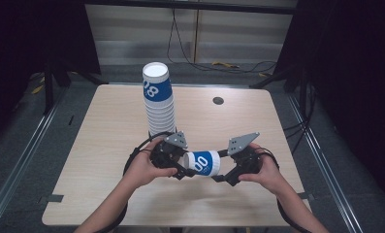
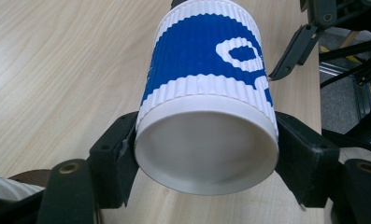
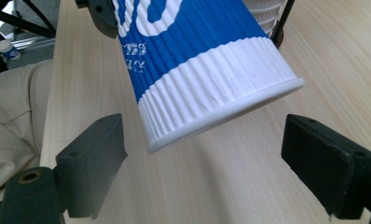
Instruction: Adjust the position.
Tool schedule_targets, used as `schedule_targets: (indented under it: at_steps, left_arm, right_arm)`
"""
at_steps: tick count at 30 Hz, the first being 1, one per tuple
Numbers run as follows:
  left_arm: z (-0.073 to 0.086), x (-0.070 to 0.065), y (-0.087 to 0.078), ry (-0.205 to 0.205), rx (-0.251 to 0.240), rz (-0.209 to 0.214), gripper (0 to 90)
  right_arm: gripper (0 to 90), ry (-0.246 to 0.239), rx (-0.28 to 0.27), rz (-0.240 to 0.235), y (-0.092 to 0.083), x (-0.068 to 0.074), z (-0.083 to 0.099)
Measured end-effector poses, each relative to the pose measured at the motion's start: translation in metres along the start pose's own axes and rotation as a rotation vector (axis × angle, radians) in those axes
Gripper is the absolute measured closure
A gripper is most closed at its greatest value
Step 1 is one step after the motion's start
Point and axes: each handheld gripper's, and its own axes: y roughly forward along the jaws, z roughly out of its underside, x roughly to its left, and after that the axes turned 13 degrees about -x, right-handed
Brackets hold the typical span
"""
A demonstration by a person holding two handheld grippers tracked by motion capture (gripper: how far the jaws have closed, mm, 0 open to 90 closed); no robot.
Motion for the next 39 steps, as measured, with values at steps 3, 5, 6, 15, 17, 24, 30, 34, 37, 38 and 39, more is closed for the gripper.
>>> schedule_targets:
  at_steps: [3, 5, 6, 15, 17, 24, 30, 34, 37, 38, 39]
  left_arm:
    - [0.000, -0.001, 0.000, -0.001, -0.002, -0.002, 29.2]
    - [0.001, 0.000, 0.000, 0.002, -0.002, 0.000, 29.2]
    - [0.001, 0.000, 0.000, -0.001, -0.003, 0.002, 29.2]
    - [0.002, 0.000, 0.000, -0.009, -0.008, 0.000, 29.1]
    - [0.002, 0.000, 0.001, -0.010, -0.013, 0.003, 29.1]
    - [0.003, 0.000, 0.001, -0.015, -0.016, 0.004, 29.1]
    - [0.002, 0.001, 0.000, -0.023, -0.011, 0.004, 29.1]
    - [0.003, 0.002, 0.000, -0.027, -0.024, 0.005, 29.1]
    - [0.003, 0.003, -0.002, -0.033, -0.020, 0.000, 29.1]
    - [0.004, 0.003, -0.002, -0.034, -0.022, -0.003, 29.1]
    - [0.004, 0.003, -0.002, -0.035, -0.023, 0.001, 29.1]
  right_arm:
    - [12.9, 0.004, -0.017, 0.004, 0.001, -0.001, 0.001]
    - [12.8, 0.012, -0.023, 0.003, 0.001, 0.000, 0.002]
    - [12.8, 0.012, -0.026, 0.006, 0.001, 0.000, 0.003]
    - [12.8, 0.018, -0.044, 0.005, 0.005, 0.000, 0.005]
    - [12.8, 0.021, -0.053, 0.004, 0.005, 0.000, 0.005]
    - [12.8, 0.023, -0.077, 0.001, 0.006, 0.000, 0.007]
    - [12.8, 0.030, -0.092, -0.004, 0.006, 0.001, 0.010]
    - [12.8, 0.030, -0.089, -0.008, 0.007, 0.001, 0.011]
    - [12.8, 0.028, -0.090, -0.008, 0.006, 0.001, 0.012]
    - [12.8, 0.028, -0.091, -0.005, 0.006, 0.000, 0.012]
    - [12.8, 0.029, -0.090, -0.003, 0.006, 0.000, 0.012]
